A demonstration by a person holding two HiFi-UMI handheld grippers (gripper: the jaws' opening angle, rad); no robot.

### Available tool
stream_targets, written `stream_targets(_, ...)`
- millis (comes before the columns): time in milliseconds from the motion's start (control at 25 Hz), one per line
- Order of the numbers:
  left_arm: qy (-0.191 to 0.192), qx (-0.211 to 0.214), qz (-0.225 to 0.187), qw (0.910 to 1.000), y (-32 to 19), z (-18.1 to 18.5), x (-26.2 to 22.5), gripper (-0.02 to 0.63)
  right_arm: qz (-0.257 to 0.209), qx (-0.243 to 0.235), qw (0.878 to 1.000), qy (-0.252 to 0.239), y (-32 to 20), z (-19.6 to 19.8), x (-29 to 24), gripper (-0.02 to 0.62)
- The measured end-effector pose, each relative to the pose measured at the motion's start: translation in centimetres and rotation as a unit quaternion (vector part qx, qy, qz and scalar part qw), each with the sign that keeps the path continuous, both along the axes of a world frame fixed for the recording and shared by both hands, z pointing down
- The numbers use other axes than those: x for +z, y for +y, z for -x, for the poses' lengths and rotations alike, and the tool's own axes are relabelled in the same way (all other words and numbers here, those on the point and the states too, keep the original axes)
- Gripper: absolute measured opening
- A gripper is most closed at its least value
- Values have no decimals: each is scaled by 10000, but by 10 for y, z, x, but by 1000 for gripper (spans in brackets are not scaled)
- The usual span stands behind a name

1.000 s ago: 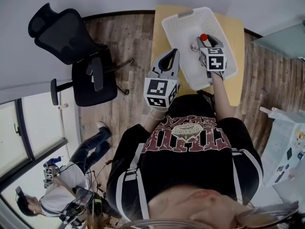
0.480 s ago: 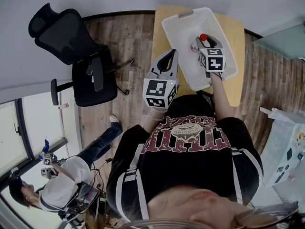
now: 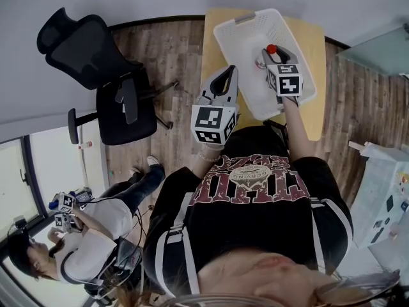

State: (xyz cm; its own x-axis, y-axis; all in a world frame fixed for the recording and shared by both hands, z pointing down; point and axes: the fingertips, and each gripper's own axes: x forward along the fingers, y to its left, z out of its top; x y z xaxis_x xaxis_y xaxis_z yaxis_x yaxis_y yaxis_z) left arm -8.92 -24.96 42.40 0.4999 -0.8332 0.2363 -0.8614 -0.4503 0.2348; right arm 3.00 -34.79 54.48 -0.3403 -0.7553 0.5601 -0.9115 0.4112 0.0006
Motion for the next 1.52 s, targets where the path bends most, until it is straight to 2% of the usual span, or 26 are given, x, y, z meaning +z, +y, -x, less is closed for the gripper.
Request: stream_targets(1520, 55, 150, -167, 9997, 16, -21, -12, 47, -625, -339, 9972, -221, 14, -1, -90, 163)
